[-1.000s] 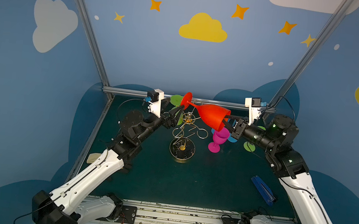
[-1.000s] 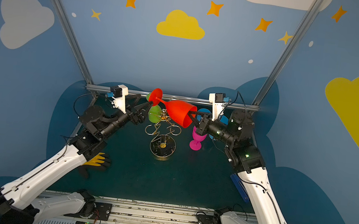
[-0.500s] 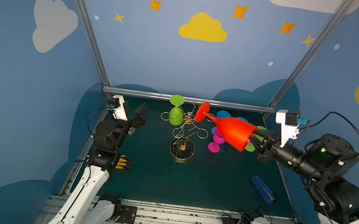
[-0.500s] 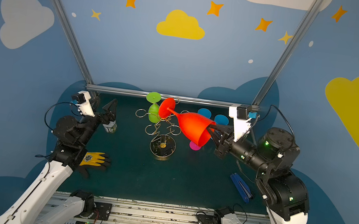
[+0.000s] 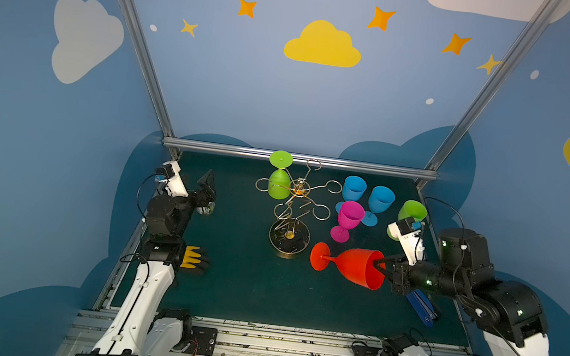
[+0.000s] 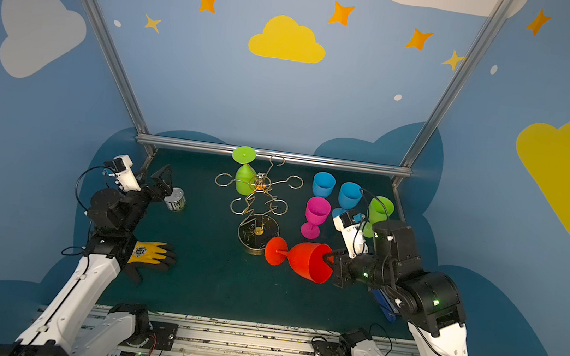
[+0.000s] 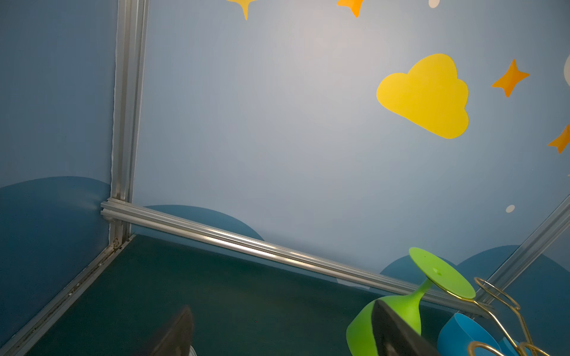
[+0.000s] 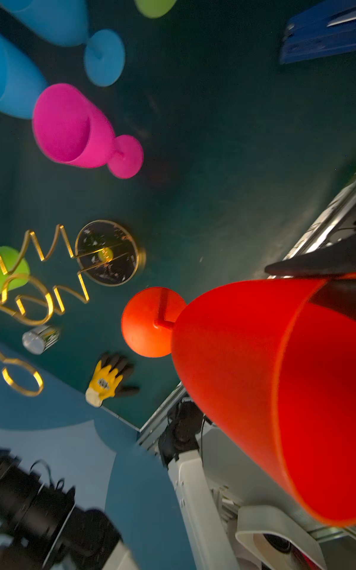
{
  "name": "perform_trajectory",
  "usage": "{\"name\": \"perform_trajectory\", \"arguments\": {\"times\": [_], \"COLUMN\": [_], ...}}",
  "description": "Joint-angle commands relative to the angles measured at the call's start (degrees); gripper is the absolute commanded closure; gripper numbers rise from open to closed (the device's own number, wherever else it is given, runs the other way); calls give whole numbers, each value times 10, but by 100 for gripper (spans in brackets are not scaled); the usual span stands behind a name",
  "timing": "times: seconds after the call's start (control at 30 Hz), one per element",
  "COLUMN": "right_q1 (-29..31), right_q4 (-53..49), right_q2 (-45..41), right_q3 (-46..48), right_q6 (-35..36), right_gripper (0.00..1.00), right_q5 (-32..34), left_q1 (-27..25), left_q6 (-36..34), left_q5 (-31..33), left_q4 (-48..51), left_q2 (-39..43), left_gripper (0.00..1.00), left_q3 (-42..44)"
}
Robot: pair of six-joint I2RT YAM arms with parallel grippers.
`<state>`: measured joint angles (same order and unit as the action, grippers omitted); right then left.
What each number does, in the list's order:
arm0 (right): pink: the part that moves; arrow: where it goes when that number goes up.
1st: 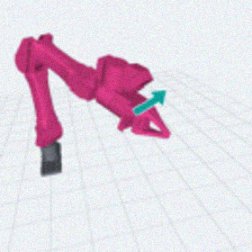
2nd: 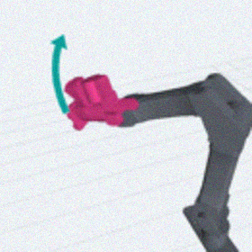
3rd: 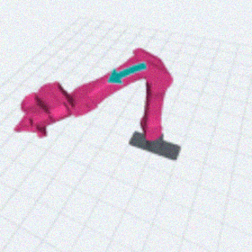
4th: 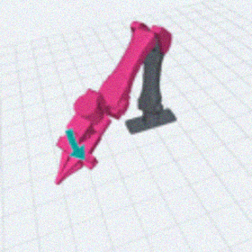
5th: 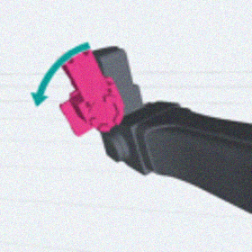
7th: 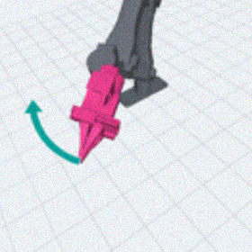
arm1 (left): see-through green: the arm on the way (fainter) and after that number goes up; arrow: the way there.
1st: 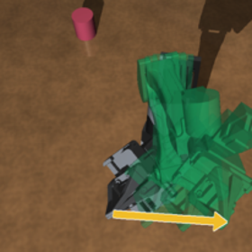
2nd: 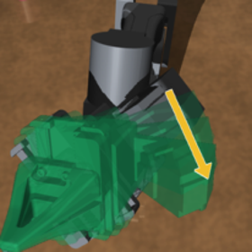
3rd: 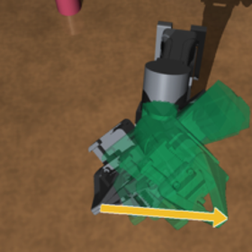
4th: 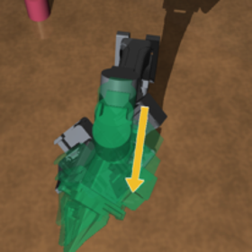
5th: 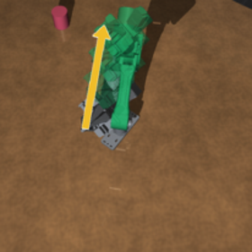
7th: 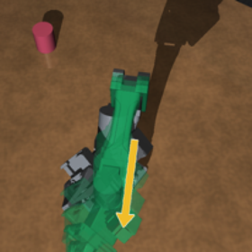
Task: Take the wine glass off the wine glass rack
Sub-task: 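Lower the red glass upright beside the magenta glass with the right gripper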
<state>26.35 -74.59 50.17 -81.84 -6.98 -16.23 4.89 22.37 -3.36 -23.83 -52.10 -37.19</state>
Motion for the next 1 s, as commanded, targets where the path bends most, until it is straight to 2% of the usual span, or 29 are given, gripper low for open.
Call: {"name": "perform_trajectory", "arguments": {"times": [0.0,0.2,0.5,0.77,0.97], "right_q1": [2,1,-12,-26,-30], "right_q4": [-43,15,113,186,169], "right_q2": [19,74,176,238,292], "right_q3": [23,64,96,122,96], "right_q6": [-28,-45,-26,-31,-34], "right_gripper": [100,100,100,100,100], "right_q5": [106,164,222,196,192], "left_q1": [3,3,4,4,4], "left_q6": [2,-4,-17,-19,-22], "left_q5": [-16,-16,-15,-14,-14], "left_q4": [-24,-15,-3,5,10], "left_q2": [9,22,36,40,45], "left_gripper": [11,11,11,11,11], "left_q3": [2,10,15,19,18]}}
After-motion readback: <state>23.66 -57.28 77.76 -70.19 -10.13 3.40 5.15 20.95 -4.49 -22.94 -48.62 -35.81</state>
